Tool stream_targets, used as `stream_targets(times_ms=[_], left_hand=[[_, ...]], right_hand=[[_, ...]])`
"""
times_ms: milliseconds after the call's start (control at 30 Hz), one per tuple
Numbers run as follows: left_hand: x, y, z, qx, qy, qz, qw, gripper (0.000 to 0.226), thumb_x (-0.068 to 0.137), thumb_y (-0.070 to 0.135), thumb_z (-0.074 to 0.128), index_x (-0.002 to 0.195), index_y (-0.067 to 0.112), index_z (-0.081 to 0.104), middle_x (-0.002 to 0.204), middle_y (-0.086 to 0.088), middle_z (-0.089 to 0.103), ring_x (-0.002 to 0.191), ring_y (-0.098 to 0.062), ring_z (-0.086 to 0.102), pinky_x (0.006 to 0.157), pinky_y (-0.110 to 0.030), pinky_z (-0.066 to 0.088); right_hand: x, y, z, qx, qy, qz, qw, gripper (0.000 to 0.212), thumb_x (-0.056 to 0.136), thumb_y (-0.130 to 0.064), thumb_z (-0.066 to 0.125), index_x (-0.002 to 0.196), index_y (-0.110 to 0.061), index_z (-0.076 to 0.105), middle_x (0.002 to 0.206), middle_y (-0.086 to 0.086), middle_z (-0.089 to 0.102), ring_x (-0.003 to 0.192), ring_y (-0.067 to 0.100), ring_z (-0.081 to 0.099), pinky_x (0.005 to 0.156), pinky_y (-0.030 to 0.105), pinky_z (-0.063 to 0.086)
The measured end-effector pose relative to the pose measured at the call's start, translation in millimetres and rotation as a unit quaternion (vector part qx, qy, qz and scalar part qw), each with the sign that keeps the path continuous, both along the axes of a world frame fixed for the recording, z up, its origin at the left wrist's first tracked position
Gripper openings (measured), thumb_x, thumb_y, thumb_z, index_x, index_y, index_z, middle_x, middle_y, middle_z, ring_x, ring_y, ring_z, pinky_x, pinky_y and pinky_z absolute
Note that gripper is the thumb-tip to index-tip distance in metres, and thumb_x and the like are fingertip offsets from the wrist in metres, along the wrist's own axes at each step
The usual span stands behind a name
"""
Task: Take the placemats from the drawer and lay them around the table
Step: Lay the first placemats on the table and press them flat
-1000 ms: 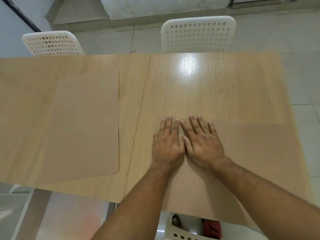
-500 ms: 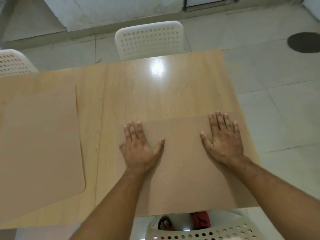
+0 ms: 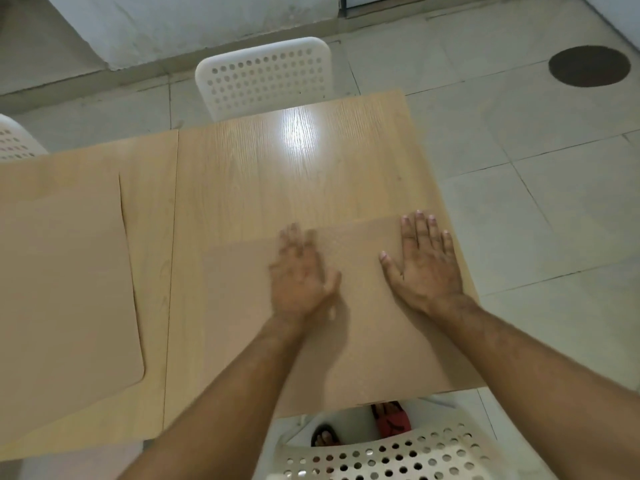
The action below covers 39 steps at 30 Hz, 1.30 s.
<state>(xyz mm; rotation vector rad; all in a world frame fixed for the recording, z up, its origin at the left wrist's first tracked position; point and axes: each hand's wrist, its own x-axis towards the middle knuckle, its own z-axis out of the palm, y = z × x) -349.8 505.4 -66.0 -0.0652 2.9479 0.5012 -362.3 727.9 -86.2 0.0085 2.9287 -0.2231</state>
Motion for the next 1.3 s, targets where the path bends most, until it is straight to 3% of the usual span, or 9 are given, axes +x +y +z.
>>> stream_targets(times_ms=[67,200,300,433,733,967,1100,1233,1300], left_hand=[[5,45,-1,0.046,0.02,-0.058,0.997,0.082,0.083,0.05,0.028,0.156,0.013,0.032,0.165,-0.013,0.02,0.153,-0.031,0.016,0.113,-0.06,0.031],[17,89,-16,0.041,-0.03,-0.071,0.996,0.062,0.101,0.039,0.03,0.16,0.024,0.018,0.169,0.002,0.004,0.155,-0.016,-0.001,0.119,-0.056,0.019],[20,89,-25,-0.006,0.01,-0.067,0.998,0.065,0.098,0.042,0.03,0.16,0.024,0.02,0.169,0.002,0.007,0.155,-0.016,0.004,0.116,-0.055,0.025],[22,92,-27,-0.015,0.001,-0.063,0.998,0.065,0.098,0.044,0.028,0.16,0.025,0.019,0.169,0.003,0.007,0.155,-0.015,0.003,0.115,-0.054,0.025],[24,94,-27,-0.021,0.019,-0.058,0.998,0.065,0.098,0.044,0.029,0.16,0.025,0.02,0.168,0.003,0.011,0.155,-0.016,0.006,0.114,-0.053,0.026],[22,93,-27,0.008,0.015,-0.063,0.998,0.061,0.1,0.04,0.032,0.159,0.025,0.023,0.168,0.002,0.01,0.155,-0.016,0.005,0.117,-0.053,0.021],[33,84,-17,0.111,0.083,-0.041,0.99,0.052,0.098,0.032,0.036,0.148,0.02,0.046,0.163,-0.001,0.03,0.152,-0.019,0.02,0.115,-0.056,0.029],[83,69,-22,0.08,0.128,-0.002,0.989,0.049,0.096,0.035,0.036,0.137,0.018,0.058,0.156,-0.006,0.044,0.147,-0.025,0.034,0.107,-0.057,0.04],[110,64,-26,0.048,0.068,-0.009,0.997,0.057,0.099,0.042,0.029,0.149,0.02,0.045,0.163,-0.005,0.031,0.152,-0.023,0.023,0.111,-0.058,0.034]], right_hand=[[0,1,-1,0.001,0.008,0.001,1.0,0.083,0.094,-0.064,0.011,0.16,-0.015,-0.001,0.167,0.01,-0.006,0.153,0.024,-0.01,0.123,0.043,-0.006],[0,3,-4,-0.003,0.02,0.003,1.0,0.077,0.096,-0.056,0.012,0.16,-0.015,0.003,0.168,0.011,-0.001,0.154,0.025,-0.005,0.123,0.043,-0.004],[1,3,-4,-0.014,0.028,0.0,1.0,0.075,0.096,-0.052,0.012,0.16,-0.014,0.006,0.167,0.012,0.002,0.154,0.025,-0.002,0.124,0.043,-0.002],[35,10,-2,-0.022,0.021,0.005,1.0,0.073,0.098,-0.052,0.012,0.16,-0.013,0.007,0.167,0.011,0.002,0.154,0.025,-0.001,0.124,0.043,-0.001],[133,19,-9,-0.013,0.019,0.018,1.0,0.073,0.097,-0.049,0.03,0.159,-0.012,0.017,0.167,0.011,0.008,0.154,0.024,0.0,0.123,0.049,0.01],[135,12,-4,-0.026,0.021,0.003,0.999,0.072,0.097,-0.048,0.025,0.16,-0.014,0.013,0.167,0.011,0.004,0.154,0.024,-0.001,0.124,0.047,0.004],[122,-15,7,-0.087,0.044,0.024,0.995,0.065,0.1,-0.038,0.025,0.16,-0.016,0.01,0.166,0.007,0.002,0.154,0.022,-0.002,0.124,0.045,0.003],[118,-31,-5,-0.073,0.03,0.045,0.996,0.06,0.104,-0.037,0.017,0.159,-0.014,0.016,0.166,0.006,0.009,0.154,0.024,0.005,0.124,0.045,0.007],[119,-30,-9,-0.051,0.023,0.041,0.998,0.06,0.104,-0.04,0.015,0.159,-0.016,0.011,0.167,0.005,0.007,0.154,0.023,0.001,0.124,0.044,0.005]])
